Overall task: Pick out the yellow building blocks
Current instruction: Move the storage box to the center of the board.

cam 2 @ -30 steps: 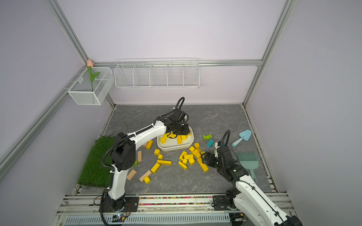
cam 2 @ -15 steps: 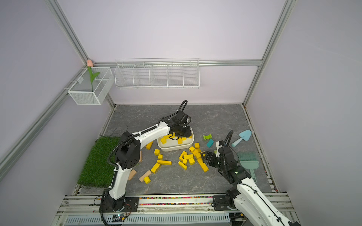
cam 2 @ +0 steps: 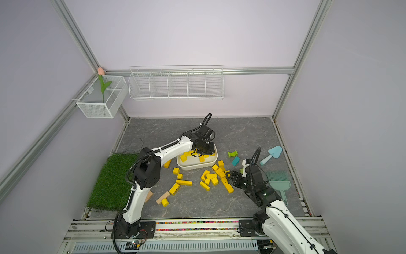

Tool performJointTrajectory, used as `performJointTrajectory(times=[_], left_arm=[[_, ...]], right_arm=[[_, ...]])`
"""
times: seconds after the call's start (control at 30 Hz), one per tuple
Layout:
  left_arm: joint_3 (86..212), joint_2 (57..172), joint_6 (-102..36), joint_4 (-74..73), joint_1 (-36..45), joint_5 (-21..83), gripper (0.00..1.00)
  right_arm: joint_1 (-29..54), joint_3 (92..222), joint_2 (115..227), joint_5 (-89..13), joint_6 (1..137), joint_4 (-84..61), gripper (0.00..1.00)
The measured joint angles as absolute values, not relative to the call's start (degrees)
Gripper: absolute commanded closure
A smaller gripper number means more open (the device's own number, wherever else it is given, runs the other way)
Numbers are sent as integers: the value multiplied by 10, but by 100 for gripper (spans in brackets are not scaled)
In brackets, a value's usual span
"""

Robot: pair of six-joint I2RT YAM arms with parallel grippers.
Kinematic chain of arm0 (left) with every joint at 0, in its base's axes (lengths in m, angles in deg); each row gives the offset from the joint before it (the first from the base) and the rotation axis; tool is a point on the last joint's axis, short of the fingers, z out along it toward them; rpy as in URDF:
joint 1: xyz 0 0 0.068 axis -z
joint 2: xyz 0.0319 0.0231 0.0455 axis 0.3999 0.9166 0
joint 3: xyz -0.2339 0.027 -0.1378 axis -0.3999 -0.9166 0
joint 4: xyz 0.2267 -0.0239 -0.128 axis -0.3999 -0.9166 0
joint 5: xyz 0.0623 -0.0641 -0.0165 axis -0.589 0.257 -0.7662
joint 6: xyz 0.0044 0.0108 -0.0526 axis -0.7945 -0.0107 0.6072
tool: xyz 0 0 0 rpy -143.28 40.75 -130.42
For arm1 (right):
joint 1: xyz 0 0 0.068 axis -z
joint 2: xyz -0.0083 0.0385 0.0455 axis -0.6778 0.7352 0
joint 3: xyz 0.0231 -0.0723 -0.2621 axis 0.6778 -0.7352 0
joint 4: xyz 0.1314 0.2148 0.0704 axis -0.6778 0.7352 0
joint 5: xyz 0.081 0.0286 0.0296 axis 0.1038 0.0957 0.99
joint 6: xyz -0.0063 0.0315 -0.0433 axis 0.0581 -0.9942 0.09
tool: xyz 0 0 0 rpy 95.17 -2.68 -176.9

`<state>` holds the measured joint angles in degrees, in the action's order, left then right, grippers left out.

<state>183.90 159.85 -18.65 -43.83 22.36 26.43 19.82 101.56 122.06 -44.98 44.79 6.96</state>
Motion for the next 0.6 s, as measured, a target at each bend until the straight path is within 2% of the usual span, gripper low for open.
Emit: performJointTrajectory(times=[0.33, 0.6], left_arm=[[1918, 1639, -188, -476, 223, 235, 100], [1932, 1647, -189, -486, 223, 231, 100]], right_arm=[[201, 1015, 1219, -448, 448, 68, 11], [202, 1015, 1219, -448, 448, 67, 11]])
